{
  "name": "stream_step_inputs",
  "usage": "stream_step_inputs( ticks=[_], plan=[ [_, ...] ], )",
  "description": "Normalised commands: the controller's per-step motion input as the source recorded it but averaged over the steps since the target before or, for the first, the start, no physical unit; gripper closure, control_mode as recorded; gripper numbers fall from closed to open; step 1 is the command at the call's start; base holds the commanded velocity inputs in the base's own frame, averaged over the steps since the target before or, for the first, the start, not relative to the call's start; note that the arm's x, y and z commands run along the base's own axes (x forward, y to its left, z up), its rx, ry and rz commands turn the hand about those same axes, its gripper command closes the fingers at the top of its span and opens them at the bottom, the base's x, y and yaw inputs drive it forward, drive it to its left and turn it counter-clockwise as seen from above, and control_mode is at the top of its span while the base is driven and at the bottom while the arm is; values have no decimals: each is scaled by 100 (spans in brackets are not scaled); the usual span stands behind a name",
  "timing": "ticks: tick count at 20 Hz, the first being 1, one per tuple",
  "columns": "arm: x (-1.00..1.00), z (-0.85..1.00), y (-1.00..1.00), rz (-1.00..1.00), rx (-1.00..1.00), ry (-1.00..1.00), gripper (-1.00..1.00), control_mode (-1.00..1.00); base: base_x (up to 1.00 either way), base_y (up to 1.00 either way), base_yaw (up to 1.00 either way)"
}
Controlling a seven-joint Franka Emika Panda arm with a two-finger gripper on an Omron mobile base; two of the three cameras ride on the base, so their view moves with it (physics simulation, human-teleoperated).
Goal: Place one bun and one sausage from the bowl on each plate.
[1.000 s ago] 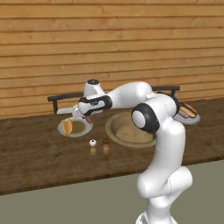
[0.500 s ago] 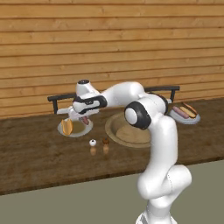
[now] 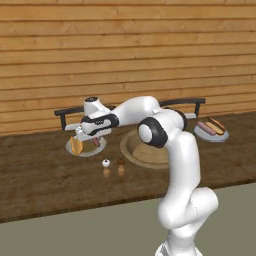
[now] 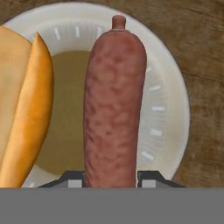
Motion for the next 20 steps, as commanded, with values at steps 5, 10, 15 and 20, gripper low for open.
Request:
stream_step_inputs(
  ticks=[5, 10, 15, 20],
  plan=[
    [1, -15, 0, -2, 0, -1, -100, -100, 0, 0, 0],
    [3, 0, 0, -1, 0, -2, -100, -100, 0, 0, 0],
    [0, 13, -28, -4, 1, 0, -100, -100, 0, 0, 0],
    [-52, 76, -61, -10, 0, -7, -100, -100, 0, 0, 0]
  ],
)
